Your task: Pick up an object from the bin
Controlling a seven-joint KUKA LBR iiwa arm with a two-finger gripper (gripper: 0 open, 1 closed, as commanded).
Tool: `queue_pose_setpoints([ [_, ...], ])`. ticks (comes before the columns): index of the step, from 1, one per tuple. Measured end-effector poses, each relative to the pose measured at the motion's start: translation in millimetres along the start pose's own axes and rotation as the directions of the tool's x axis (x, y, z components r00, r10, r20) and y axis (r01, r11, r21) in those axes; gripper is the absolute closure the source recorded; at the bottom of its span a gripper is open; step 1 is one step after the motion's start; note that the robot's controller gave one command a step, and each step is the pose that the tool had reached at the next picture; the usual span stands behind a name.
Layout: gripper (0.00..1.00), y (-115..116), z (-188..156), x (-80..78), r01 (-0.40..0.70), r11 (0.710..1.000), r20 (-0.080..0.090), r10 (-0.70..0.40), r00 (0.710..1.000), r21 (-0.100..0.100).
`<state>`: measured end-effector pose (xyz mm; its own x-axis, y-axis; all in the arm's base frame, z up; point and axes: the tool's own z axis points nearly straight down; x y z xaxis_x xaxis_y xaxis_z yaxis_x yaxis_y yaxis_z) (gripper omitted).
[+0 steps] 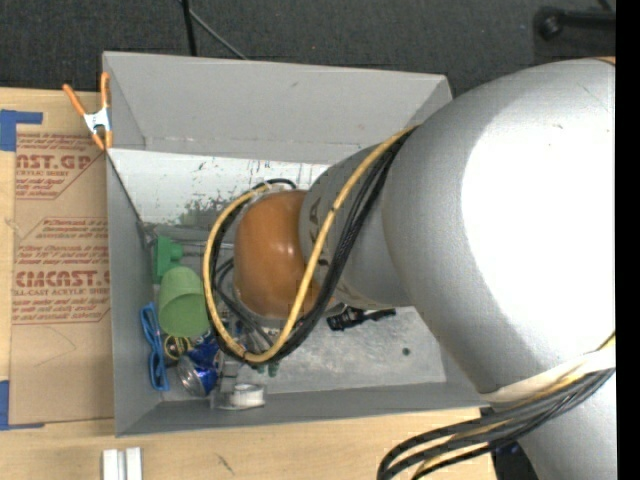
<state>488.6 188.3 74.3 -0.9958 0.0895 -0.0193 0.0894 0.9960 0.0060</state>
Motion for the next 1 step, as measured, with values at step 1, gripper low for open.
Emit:
queue_pose_setpoints([
  [1, 1.00, 1.9, -82.7, -3.2, 0.001, 1.000, -0.012, -0.001, 1.000, 0.001],
])
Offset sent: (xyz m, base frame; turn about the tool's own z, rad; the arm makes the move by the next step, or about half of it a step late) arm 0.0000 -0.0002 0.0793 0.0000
